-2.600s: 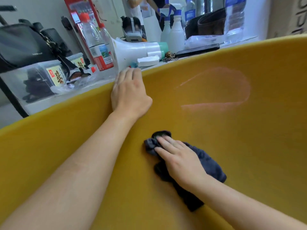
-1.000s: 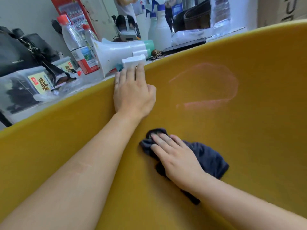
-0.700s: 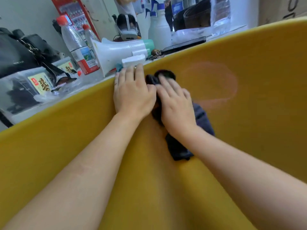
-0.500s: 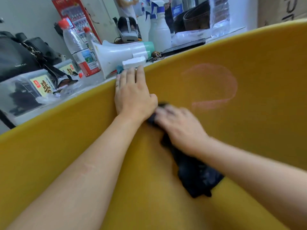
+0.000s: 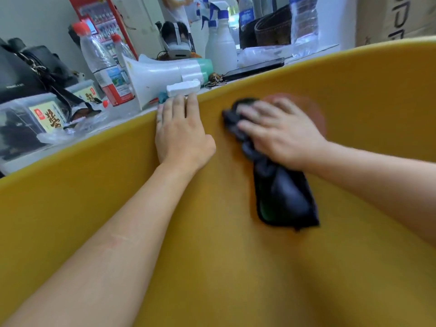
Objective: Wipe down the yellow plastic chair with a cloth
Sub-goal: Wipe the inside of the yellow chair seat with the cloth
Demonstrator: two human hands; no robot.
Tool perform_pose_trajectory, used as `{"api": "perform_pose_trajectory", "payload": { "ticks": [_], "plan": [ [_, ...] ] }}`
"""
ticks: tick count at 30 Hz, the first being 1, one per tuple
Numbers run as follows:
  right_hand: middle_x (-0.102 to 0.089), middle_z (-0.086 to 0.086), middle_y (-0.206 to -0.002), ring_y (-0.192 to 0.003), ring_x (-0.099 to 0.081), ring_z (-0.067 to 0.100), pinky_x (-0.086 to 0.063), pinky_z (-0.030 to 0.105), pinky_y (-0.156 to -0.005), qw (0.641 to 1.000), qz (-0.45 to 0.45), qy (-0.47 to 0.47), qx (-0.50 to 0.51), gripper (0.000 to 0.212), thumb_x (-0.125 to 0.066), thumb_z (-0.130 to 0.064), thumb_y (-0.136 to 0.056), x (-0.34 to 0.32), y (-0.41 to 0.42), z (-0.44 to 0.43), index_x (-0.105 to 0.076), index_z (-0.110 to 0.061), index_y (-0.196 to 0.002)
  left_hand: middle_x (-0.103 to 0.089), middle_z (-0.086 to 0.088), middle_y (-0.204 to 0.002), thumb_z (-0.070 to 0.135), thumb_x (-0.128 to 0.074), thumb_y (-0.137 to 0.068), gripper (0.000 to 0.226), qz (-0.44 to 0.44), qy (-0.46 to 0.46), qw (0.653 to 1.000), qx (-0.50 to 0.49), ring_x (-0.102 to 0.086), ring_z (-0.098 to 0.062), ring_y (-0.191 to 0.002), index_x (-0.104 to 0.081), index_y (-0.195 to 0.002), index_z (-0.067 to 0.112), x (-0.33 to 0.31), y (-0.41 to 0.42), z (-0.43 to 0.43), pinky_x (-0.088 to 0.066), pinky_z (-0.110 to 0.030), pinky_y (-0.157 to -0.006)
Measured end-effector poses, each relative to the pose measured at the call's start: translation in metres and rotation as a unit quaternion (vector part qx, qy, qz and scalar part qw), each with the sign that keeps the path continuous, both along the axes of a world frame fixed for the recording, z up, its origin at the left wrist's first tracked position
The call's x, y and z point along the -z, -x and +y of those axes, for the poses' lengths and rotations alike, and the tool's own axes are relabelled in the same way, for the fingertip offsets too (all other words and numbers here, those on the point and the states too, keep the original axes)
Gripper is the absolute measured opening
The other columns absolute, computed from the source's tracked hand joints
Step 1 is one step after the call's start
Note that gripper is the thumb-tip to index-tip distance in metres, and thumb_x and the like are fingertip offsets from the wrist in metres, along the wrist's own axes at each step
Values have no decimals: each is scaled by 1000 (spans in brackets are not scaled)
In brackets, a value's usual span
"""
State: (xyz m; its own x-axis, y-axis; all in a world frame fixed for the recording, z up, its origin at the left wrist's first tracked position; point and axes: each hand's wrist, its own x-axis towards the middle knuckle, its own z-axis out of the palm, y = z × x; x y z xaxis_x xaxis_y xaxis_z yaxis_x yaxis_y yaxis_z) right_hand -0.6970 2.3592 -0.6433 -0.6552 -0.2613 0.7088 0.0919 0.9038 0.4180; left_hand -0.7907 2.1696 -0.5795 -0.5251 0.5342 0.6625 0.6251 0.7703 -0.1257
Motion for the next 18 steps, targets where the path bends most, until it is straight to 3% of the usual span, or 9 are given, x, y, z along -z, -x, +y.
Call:
{"api": "perform_pose_trajectory", "payload": {
  "ticks": [3,5,8,10,11,13,15,17,18],
  "plan": [
    [-47,10,-146,-131,-47,27,-35,42,-99,972,99,194,87,47,-44,-28,-83,3,12,-27,-58,-16,-126,-25,-12,-154,24,-56,-75,81,-2,-2,1000,-5,-19,-30,-143,-22,-147,12,1,0,2,-5,-40,-120],
    [-34,17,-153,-139,-35,33,-31,47,-109,962,48,255,87,62,-40,-43,-85,54,5,-71,-49,-11,-137,-24,-13,-154,25,-56,-75,82,-7,-9,1000,-10,-17,-30,-143,-21,-147,11,0,-1,2,-5,-41,-120],
    [-27,25,-154,-141,-30,38,-25,51,-115,980,-110,165,28,77,-42,-56,-84,101,-26,-100,-42,-6,-143,-23,-12,-155,23,-56,-74,83,-19,-3,1000,-5,-15,-29,-144,-20,-148,12,1,-1,-1,-3,-39,-120],
    [-39,23,-148,-135,-42,38,-24,51,-111,990,-127,55,-7,60,-42,-40,-85,79,-26,-66,-52,-8,-135,-25,-12,-154,22,-56,-72,82,-13,-13,1000,3,-17,-30,-143,-23,-147,11,2,-3,-3,-2,-39,-120],
    [-43,21,-147,-132,-46,36,-25,52,-109,996,-88,23,0,52,-42,-30,-86,58,-21,-44,-55,-10,-131,-26,-12,-153,22,-57,-72,82,-9,-16,1000,5,-18,-30,-143,-24,-146,11,2,-4,-3,-3,-40,-120],
    [-41,17,-149,-135,-42,35,-26,51,-109,995,20,62,78,47,-47,-17,-85,2,-11,5,-53,-11,-132,-25,-12,-154,23,-57,-73,82,-9,-4,1000,3,-17,-30,-143,-23,-147,13,2,-3,-2,-4,-40,-120],
    [-35,17,-152,-140,-34,36,-24,50,-111,972,95,171,128,53,-52,-14,-84,-24,-9,19,-48,-10,-137,-24,-11,-154,25,-58,-75,82,-10,4,1000,-4,-17,-29,-143,-21,-147,14,1,-2,-1,-6,-40,-120],
    [-38,18,-150,-137,-38,37,-29,49,-109,968,93,198,120,57,-54,-19,-79,5,-10,-7,-52,-8,-135,-23,-11,-155,27,-58,-74,83,-23,-10,1000,-14,-16,-29,-144,-22,-147,13,-1,-5,4,-5,-41,-120],
    [-41,18,-149,-135,-42,36,-31,48,-107,978,50,184,87,56,-52,-23,-78,35,-14,-26,-55,-8,-132,-22,-11,-155,27,-58,-73,84,-32,-15,999,-10,-14,-28,-144,-20,-147,13,-2,-8,10,-3,-41,-120]
  ]
}}
